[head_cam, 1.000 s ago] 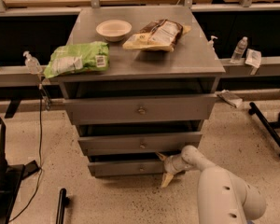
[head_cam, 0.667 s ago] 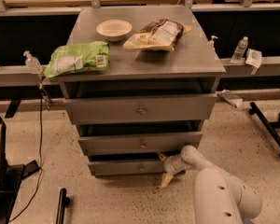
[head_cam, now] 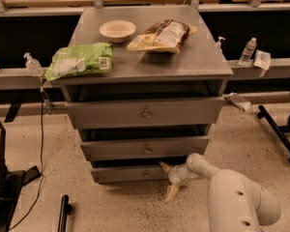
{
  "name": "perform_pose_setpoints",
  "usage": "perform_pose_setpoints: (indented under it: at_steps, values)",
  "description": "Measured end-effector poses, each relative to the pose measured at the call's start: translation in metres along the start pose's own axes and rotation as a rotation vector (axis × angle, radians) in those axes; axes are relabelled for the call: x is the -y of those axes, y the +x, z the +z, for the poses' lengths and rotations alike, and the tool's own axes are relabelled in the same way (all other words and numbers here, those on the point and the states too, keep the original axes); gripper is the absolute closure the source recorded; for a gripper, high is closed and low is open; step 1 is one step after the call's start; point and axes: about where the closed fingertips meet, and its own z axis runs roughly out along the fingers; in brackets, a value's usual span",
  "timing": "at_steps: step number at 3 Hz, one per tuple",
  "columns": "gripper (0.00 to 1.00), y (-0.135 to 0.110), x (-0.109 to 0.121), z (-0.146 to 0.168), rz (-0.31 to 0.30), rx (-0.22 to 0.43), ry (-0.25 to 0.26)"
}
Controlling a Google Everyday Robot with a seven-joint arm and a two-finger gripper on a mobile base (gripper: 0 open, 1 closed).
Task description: Open bottom drawer
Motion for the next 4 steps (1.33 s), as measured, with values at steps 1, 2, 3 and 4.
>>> perform_pose_setpoints:
  at_steps: [1, 2, 3, 4]
  values:
    - [0.0, -0.017, -0.022, -0.005, 0.012, 0.011, -0.038]
    - [0.16, -0.023, -0.039, -0.006, 0.041, 0.01, -0.074]
    - [0.07, -0.025, -0.038, -0.014, 0.033, -0.003, -0.056]
    - [0.04, -0.021, -0.029, -0.02, 0.018, -0.019, -0.03]
